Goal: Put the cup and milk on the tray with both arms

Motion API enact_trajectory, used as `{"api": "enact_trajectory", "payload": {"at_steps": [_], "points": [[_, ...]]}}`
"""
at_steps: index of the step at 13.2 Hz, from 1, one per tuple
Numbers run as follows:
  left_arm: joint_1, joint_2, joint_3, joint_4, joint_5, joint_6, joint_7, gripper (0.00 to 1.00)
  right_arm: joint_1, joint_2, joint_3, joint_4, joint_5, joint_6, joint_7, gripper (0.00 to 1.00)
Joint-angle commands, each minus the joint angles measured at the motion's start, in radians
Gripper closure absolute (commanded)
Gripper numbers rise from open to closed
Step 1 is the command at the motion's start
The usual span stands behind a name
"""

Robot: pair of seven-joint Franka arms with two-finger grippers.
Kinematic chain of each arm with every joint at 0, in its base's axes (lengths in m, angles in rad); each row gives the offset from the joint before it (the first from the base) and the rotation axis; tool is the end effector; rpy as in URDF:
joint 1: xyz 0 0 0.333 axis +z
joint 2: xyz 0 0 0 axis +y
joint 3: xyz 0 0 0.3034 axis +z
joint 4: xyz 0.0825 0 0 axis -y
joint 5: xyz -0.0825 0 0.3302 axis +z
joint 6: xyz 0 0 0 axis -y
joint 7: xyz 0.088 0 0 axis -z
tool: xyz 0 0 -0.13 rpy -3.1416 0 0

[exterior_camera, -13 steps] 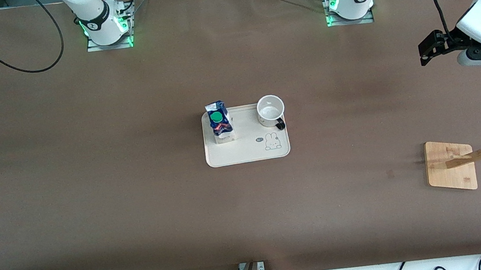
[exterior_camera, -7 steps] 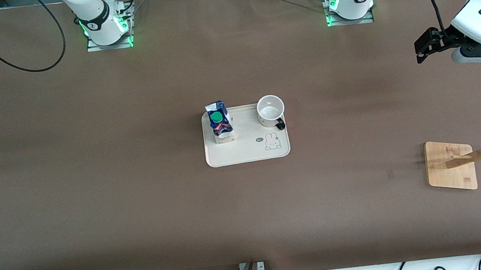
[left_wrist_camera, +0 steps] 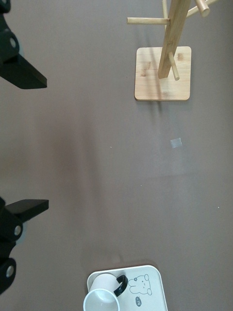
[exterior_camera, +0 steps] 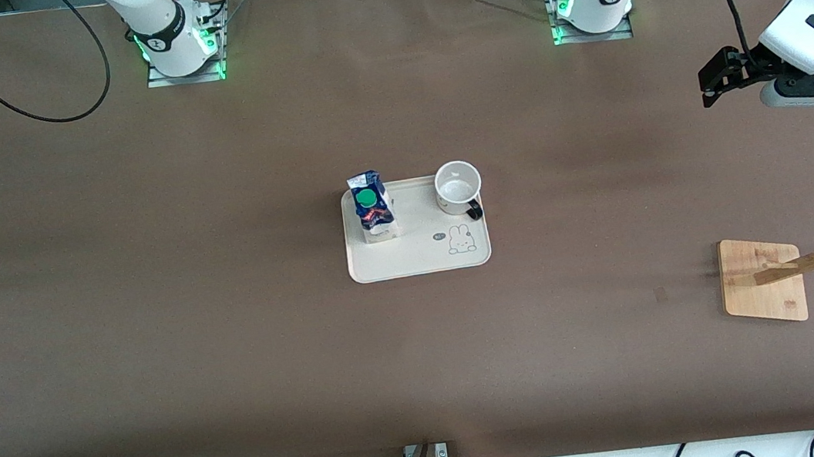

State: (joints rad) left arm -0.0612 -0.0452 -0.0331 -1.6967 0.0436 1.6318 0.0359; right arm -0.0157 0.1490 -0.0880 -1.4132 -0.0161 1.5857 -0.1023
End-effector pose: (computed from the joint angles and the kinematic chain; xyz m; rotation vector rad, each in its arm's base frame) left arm 0.4882 -0.0411 0.5638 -3.0891 0.2061 0.0285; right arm 0.5442 -0.0550 0.5786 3.1100 -0.0004 0.0326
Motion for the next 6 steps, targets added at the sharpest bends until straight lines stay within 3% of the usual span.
{"api": "enact_trajectory", "payload": {"at_steps": [1, 4, 6], "points": [[0.000, 0.001, -0.002, 0.008, -0.002, -0.006, 0.015, 0.00, 0.002, -0.003, 0.000, -0.004, 0.008, 0.003, 0.003, 0.00], [0.000, 0.011, -0.002, 0.018, -0.002, -0.007, 0.016, 0.00, 0.043, -0.003, 0.011, -0.004, -0.062, 0.002, 0.007, 0.00], [0.000, 0.025, -0.002, 0.034, -0.002, -0.007, 0.016, 0.00, 0.042, -0.003, 0.008, -0.004, -0.061, 0.002, 0.004, 0.00]]}}
